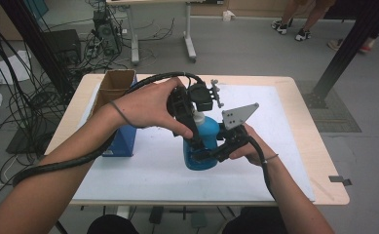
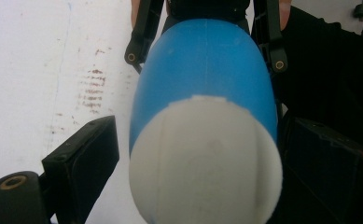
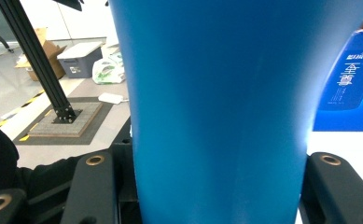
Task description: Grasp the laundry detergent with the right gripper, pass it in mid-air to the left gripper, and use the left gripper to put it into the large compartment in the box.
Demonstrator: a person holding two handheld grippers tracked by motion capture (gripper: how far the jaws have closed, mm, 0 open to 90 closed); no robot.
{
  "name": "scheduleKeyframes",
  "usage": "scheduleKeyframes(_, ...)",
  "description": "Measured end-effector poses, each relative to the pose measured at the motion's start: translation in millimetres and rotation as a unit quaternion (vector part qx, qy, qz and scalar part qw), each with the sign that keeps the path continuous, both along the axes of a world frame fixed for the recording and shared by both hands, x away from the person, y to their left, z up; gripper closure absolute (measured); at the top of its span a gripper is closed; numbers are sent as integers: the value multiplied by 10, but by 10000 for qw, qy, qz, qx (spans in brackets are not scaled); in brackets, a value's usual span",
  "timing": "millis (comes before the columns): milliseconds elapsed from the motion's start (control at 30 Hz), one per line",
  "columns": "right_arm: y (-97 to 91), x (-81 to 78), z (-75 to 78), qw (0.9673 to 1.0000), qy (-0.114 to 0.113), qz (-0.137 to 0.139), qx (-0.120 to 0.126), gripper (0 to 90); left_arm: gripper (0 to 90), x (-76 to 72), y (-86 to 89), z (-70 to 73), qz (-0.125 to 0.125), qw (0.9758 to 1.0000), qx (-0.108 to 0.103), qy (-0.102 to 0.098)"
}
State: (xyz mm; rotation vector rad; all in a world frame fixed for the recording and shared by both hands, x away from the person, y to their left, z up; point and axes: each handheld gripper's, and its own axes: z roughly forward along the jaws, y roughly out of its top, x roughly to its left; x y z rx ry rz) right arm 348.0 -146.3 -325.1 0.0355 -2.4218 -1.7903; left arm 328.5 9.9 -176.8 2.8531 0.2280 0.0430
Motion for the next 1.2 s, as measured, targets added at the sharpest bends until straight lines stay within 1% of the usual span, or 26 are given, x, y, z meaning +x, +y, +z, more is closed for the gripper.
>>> scheduleKeyframes(200,8,1,-6,10000,8,8,8,436,101,-4,7,0,19,10000,0,22)
scheduleKeyframes(767,18,9,2,10000,-4,16,-5,436,103,0,4,8,10,10000,-22,-22)
scheduleKeyframes(1200,20,1,27,10000,-43,33,-8,436,154,6,-17,-14,-35,10000,37,-21)
